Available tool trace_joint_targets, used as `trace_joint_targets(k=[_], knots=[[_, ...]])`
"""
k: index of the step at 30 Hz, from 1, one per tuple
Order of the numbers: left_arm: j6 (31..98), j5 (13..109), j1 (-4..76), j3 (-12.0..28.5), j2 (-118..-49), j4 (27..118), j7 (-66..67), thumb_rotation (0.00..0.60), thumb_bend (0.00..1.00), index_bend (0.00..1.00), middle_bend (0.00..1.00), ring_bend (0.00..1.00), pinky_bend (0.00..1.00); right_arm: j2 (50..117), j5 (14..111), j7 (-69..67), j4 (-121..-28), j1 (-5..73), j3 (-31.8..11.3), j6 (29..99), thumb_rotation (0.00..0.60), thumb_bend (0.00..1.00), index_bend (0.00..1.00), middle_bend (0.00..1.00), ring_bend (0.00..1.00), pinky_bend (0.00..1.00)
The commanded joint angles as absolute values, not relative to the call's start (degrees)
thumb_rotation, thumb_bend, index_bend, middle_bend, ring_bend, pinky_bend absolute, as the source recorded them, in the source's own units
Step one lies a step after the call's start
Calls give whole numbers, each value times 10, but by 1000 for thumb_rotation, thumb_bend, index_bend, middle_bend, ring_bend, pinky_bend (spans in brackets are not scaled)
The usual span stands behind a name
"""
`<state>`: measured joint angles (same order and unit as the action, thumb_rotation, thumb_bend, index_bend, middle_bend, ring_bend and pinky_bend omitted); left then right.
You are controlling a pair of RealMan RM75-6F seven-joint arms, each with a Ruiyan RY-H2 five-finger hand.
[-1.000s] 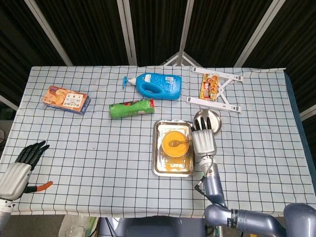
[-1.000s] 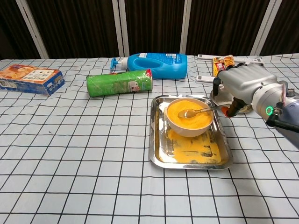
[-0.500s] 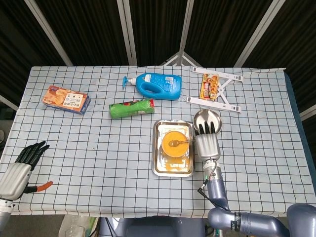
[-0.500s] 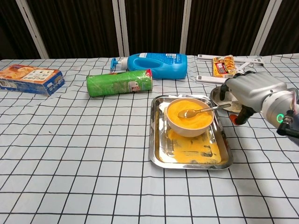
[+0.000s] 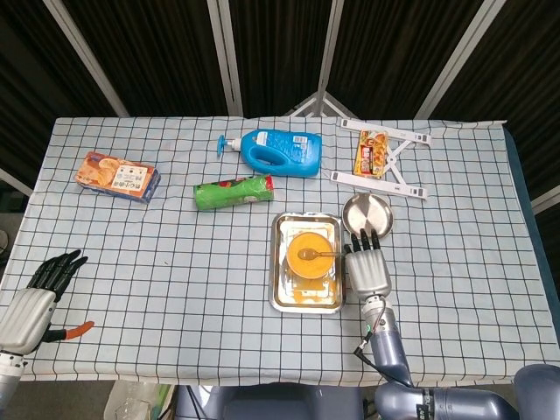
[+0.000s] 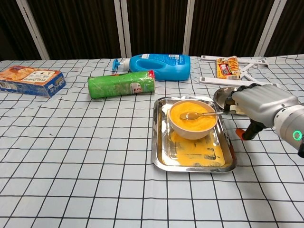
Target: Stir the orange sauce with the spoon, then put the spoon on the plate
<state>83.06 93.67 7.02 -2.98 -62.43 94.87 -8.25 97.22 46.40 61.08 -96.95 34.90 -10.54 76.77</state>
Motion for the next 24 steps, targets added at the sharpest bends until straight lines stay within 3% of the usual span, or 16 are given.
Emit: trace_joint_targets(k=[1, 8, 13, 20, 24], knots=[[831, 937, 70, -30, -625, 949, -82, 600, 0, 0, 0, 0, 0, 966, 468, 612, -981, 347, -98, 774, 600, 451, 315, 146, 0, 0], [832, 936, 69, -29, -626, 949, -79, 600, 0, 0, 0, 0, 0, 957, 467, 611, -997, 345, -93, 784, 600, 451, 306, 146, 0, 0], [831, 935, 70, -29, -626, 950, -78, 600, 0, 0, 0, 0, 0, 953, 477, 590, -995, 347, -102, 785, 600, 452, 186, 153, 0, 0], [829, 934, 71, -29, -625, 950, -81, 600, 0, 0, 0, 0, 0, 951, 501, 564, -978, 354, -106, 774, 600, 451, 196, 264, 4, 0], [827, 934, 72, -30, -624, 950, -84, 600, 0, 0, 0, 0, 0, 958, 506, 556, -968, 358, -104, 768, 600, 451, 276, 320, 51, 0]])
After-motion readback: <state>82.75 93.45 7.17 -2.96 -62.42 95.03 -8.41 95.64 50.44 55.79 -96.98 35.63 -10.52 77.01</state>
